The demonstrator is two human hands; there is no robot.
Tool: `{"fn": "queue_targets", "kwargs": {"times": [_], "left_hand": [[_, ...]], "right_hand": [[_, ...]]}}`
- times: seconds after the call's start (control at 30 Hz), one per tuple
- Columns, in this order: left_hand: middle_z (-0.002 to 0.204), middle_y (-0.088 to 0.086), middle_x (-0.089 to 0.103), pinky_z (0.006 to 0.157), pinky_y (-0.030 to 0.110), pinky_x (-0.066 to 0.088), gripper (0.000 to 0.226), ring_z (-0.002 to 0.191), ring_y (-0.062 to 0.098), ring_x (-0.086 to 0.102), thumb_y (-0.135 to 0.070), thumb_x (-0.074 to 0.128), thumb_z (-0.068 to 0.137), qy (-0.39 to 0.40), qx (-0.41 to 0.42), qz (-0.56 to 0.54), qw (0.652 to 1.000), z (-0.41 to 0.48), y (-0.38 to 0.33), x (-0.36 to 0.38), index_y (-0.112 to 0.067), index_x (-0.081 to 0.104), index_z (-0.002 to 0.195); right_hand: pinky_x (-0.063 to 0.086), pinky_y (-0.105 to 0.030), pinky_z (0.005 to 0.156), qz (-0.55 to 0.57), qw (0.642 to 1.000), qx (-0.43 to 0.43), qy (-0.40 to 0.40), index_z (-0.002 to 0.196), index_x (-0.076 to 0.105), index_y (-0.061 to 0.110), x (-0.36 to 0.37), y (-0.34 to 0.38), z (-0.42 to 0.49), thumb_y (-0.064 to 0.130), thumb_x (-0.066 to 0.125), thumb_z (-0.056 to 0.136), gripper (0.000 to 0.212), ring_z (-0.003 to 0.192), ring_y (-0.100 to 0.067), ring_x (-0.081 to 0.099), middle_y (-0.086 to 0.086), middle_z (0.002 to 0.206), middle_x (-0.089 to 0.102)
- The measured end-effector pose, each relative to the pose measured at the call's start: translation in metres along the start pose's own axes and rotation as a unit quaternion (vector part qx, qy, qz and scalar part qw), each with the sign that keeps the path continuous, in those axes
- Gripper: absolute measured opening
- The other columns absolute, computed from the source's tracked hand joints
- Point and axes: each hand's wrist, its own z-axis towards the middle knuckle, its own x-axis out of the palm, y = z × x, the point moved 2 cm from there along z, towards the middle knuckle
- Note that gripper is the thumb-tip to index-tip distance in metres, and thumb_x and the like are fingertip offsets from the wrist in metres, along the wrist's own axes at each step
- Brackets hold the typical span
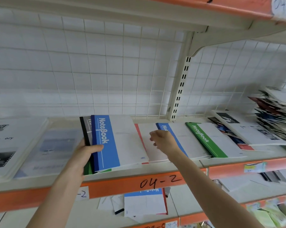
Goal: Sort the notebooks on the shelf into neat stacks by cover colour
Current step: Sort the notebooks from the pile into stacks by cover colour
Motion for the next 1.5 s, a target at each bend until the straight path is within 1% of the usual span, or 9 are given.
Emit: {"fn": "queue_targets", "kwargs": {"times": [0.13, 0.3, 0.4, 0.53, 0.87, 1.03, 1.27, 1.37, 1.5], "left_hand": [[0.092, -0.003, 0.063, 0.079, 0.031, 0.042, 0.036, 0.081, 0.012, 0.059, 0.006, 0.062, 0.082, 0.039, 0.046, 0.005, 0.998, -0.003, -0.002, 0.032, -0.022, 0.054, 0.103], [0.092, -0.005, 0.063, 0.063, 0.024, 0.041, 0.028, 0.078, 0.006, 0.057, -0.006, 0.061, 0.088, 0.045, 0.058, -0.013, 0.997, -0.007, 0.002, 0.070, -0.019, 0.054, 0.112], [0.088, -0.008, 0.059, 0.058, 0.021, 0.035, 0.027, 0.075, 0.002, 0.052, -0.010, 0.059, 0.091, 0.043, 0.053, -0.009, 0.998, -0.007, 0.006, 0.089, -0.024, 0.051, 0.112], [0.095, -0.002, 0.062, 0.059, 0.025, 0.038, 0.035, 0.078, 0.007, 0.056, 0.001, 0.059, 0.086, 0.045, 0.048, 0.007, 0.998, -0.003, 0.010, 0.102, -0.020, 0.051, 0.113], [0.087, -0.003, 0.058, 0.080, 0.031, 0.036, 0.037, 0.082, 0.017, 0.055, 0.008, 0.055, 0.084, 0.020, 0.052, 0.055, 0.997, -0.003, 0.008, 0.107, -0.018, 0.048, 0.110], [0.099, 0.008, 0.062, 0.084, 0.036, 0.042, 0.038, 0.089, 0.024, 0.057, 0.008, 0.055, 0.083, 0.018, 0.035, 0.044, 0.998, -0.003, 0.012, 0.113, -0.017, 0.050, 0.111], [0.108, -0.003, 0.060, 0.097, 0.038, 0.039, 0.064, 0.109, 0.022, 0.055, 0.004, 0.063, 0.082, 0.057, 0.062, 0.056, 0.995, -0.008, 0.014, 0.151, -0.026, 0.043, 0.134], [0.119, -0.006, 0.056, 0.103, 0.039, 0.033, 0.069, 0.114, 0.019, 0.049, -0.004, 0.069, 0.080, 0.059, 0.061, 0.070, 0.994, -0.010, 0.017, 0.166, -0.028, 0.039, 0.137], [0.125, -0.005, 0.053, 0.098, 0.038, 0.035, 0.066, 0.114, 0.017, 0.048, -0.011, 0.069, 0.083, 0.056, 0.083, 0.094, 0.991, -0.011, 0.018, 0.174, -0.025, 0.038, 0.139]], "right_hand": [[0.046, -0.017, 0.054, 0.063, 0.989, 0.080, 0.106, 0.089, 0.058, 0.011, -0.003, 0.006, -0.017, 0.037, 0.056, 0.091, 0.026, 0.065, -0.014, 0.056, 0.000, 0.076, 0.057], [0.038, -0.013, 0.036, 0.051, 0.995, 0.083, 0.028, 0.072, 0.048, 0.014, -0.031, -0.015, -0.018, 0.014, 0.061, 0.088, 0.020, 0.053, -0.010, 0.049, 0.000, 0.068, 0.049], [0.046, -0.024, 0.048, 0.054, 0.993, 0.101, -0.032, 0.088, 0.048, 0.010, -0.054, -0.029, -0.014, 0.006, 0.054, 0.088, 0.007, 0.072, -0.023, 0.054, -0.007, 0.085, 0.054], [0.053, -0.036, 0.065, -0.036, 0.988, 0.089, -0.117, 0.120, 0.053, 0.004, -0.098, -0.057, 0.000, 0.003, 0.055, 0.084, 0.036, 0.093, -0.031, 0.060, -0.015, 0.106, 0.061], [0.038, -0.023, 0.070, -0.278, 0.950, 0.077, -0.121, 0.108, 0.058, -0.003, -0.117, -0.089, 0.029, 0.004, 0.050, 0.086, 0.024, 0.099, -0.029, 0.055, -0.017, 0.113, 0.056], [0.037, -0.030, 0.095, -0.334, 0.935, 0.029, -0.113, 0.128, 0.051, 0.006, -0.110, -0.090, 0.030, 0.012, 0.052, 0.089, 0.039, 0.119, -0.031, 0.042, -0.015, 0.130, 0.045], [0.049, -0.031, 0.066, 0.064, 0.995, 0.066, 0.024, 0.097, 0.061, -0.004, -0.113, -0.076, 0.013, 0.027, 0.046, 0.097, 0.035, 0.061, -0.018, 0.053, -0.007, 0.072, 0.056], [0.045, -0.031, 0.059, 0.099, 0.991, 0.070, 0.047, 0.100, 0.058, -0.013, -0.111, -0.079, 0.010, 0.031, 0.051, 0.094, 0.045, 0.064, -0.022, 0.047, -0.009, 0.078, 0.045], [0.040, -0.023, 0.053, 0.106, 0.991, 0.058, 0.052, 0.081, 0.052, 0.010, -0.105, -0.076, 0.012, 0.022, 0.055, 0.091, 0.017, 0.063, -0.016, 0.049, -0.003, 0.072, 0.050]]}}
